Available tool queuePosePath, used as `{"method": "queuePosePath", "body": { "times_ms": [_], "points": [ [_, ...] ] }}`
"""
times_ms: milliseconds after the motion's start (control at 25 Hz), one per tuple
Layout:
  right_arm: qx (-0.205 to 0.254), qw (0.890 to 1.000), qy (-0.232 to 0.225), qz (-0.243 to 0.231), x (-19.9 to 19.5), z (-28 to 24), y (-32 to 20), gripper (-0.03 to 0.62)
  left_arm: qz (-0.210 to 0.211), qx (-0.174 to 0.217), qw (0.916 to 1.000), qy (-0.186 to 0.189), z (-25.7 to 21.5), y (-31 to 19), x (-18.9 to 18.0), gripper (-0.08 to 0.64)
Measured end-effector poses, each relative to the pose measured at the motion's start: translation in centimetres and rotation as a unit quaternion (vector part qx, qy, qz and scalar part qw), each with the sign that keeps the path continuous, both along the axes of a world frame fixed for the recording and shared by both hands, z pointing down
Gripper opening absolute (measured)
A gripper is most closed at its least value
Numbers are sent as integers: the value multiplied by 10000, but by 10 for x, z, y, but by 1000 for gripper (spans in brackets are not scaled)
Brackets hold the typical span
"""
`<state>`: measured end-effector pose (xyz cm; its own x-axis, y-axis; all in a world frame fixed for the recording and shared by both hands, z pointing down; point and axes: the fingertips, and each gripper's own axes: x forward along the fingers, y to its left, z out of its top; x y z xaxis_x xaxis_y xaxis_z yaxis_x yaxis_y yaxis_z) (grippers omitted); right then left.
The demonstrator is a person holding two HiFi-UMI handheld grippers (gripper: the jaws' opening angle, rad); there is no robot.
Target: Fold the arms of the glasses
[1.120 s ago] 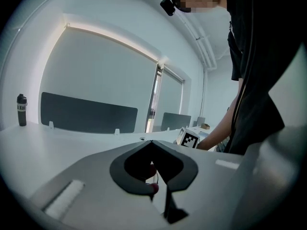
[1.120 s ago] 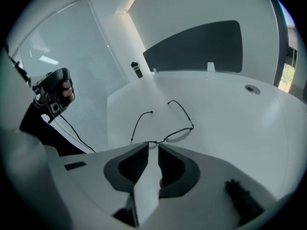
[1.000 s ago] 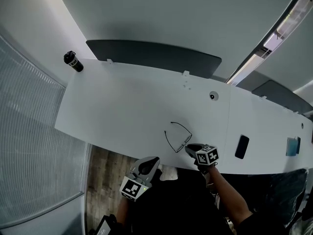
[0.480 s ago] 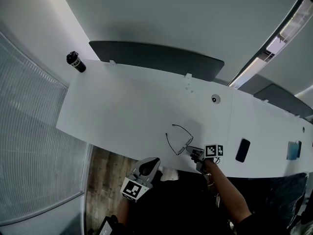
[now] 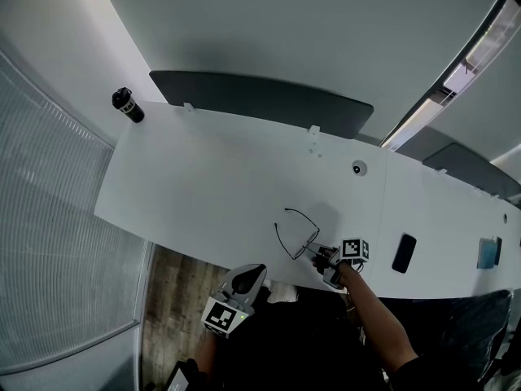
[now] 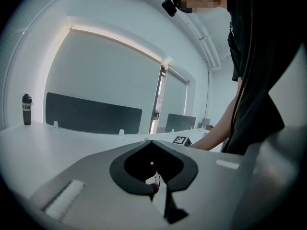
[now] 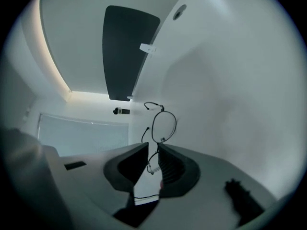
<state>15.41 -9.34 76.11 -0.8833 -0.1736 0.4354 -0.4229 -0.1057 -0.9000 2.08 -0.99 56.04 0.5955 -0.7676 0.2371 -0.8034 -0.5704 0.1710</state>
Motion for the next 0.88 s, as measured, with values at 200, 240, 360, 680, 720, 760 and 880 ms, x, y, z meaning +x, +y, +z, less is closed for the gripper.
{"method": "queuePosePath", "body": {
  "times_ms": [200, 240, 360, 680, 720, 760, 880],
  "points": [
    [-214, 9996, 150, 61, -3, 10, -1, 67, -112, -139, 9998, 76, -7, -4, -1, 6],
    [-210, 9997, 145, 70, -3, 11, -1, 64, -63, -69, 10000, 32, -4, -3, -1, 6],
    [-120, 9998, 119, 70, -7, 7, -5, 21, -80, -64, 9999, 44, -1, -4, -1, 6],
    [-97, 9990, -264, 359, -11, -6, -7, 9, 30, 7, 10000, -78, 1, -1, 0, 6],
    [-93, 9978, -413, 506, -10, -11, -9, 9, -3, -22, 10000, -46, 0, -1, -1, 6],
    [-89, 9961, -566, 671, -9, -16, -11, 9, -36, -47, 10000, -3, -1, -1, -3, 6],
    [-104, 9909, -809, 1072, -3, -31, -14, 9, -21, -23, 10000, 8, -2, 1, -5, 6]
  ]
}}
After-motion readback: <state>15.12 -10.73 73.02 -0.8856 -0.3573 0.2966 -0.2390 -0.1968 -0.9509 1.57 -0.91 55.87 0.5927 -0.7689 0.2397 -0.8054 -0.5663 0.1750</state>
